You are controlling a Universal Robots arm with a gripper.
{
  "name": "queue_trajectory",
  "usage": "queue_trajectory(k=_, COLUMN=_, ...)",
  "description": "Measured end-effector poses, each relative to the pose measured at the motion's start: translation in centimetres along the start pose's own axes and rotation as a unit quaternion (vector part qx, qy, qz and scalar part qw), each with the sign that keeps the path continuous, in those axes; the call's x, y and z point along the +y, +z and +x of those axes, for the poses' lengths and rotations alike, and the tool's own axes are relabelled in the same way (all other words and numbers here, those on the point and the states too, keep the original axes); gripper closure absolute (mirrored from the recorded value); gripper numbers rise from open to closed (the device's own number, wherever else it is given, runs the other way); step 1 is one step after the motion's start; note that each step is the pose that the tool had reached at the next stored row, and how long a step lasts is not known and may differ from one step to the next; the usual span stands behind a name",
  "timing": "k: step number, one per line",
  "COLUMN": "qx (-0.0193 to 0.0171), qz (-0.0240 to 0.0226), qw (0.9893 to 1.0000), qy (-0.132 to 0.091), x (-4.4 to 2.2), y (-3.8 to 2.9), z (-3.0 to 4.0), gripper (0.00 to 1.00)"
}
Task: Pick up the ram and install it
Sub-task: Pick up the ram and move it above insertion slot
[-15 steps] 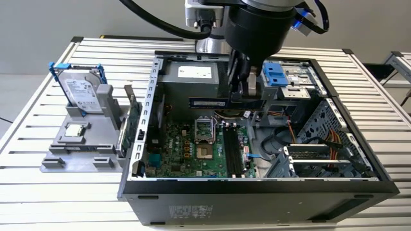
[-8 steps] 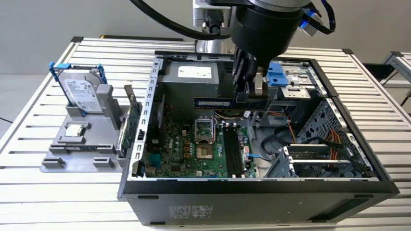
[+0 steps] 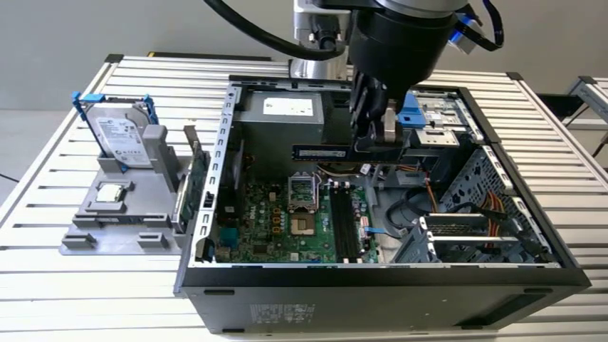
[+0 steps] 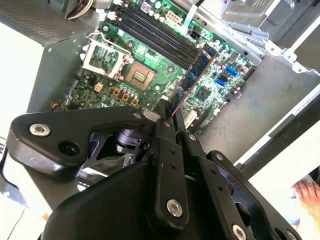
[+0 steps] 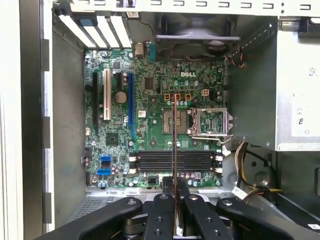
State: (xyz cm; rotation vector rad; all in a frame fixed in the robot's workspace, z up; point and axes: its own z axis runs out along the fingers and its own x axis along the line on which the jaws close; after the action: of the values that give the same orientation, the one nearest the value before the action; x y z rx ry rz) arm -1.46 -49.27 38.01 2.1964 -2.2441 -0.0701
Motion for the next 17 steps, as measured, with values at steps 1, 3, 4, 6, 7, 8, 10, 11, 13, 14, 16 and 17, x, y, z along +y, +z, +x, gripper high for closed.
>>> queue_trajectory(k=1, qx=0.0, qz=0.0, qw=1.0, qy=0.0, x=-0.08, y=0.0, z=0.0, gripper=1.0)
queue_trajectory(k=3, qx=0.0, qz=0.0, qw=1.0, qy=0.0, x=-0.24, y=-0.01, z=0.0, gripper=1.0)
queue_trajectory(k=4, qx=0.0, qz=0.0, qw=1.0, qy=0.0, x=-0.33, y=-0.01, z=-0.01, gripper=1.0)
queue_trajectory(k=6, qx=0.0, qz=0.0, qw=1.0, qy=0.0, x=-0.49, y=-0.02, z=-0.01, gripper=1.0)
queue_trajectory(k=7, qx=0.0, qz=0.0, qw=1.0, qy=0.0, x=-0.59, y=-0.02, z=-0.01, gripper=1.0)
queue_trajectory(k=8, qx=0.0, qz=0.0, qw=1.0, qy=0.0, x=-0.67, y=-0.02, z=-0.01, gripper=1.0)
queue_trajectory(k=10, qx=0.0, qz=0.0, qw=1.0, qy=0.0, x=-0.84, y=-0.03, z=-0.02, gripper=1.0)
queue_trajectory(k=11, qx=0.0, qz=0.0, qw=1.0, qy=0.0, x=-0.93, y=-0.03, z=-0.02, gripper=1.0)
queue_trajectory(k=13, qx=0.0, qz=0.0, qw=1.0, qy=0.0, x=-1.1, y=-0.03, z=-0.02, gripper=1.0)
queue_trajectory(k=14, qx=0.0, qz=0.0, qw=1.0, qy=0.0, x=-1.2, y=-0.04, z=-0.03, gripper=1.0)
queue_trajectory(k=16, qx=0.0, qz=0.0, qw=1.0, qy=0.0, x=-1.37, y=-0.04, z=-0.03, gripper=1.0)
queue_trajectory(k=17, qx=0.0, qz=0.0, qw=1.0, qy=0.0, x=-1.45, y=-0.04, z=-0.03, gripper=1.0)
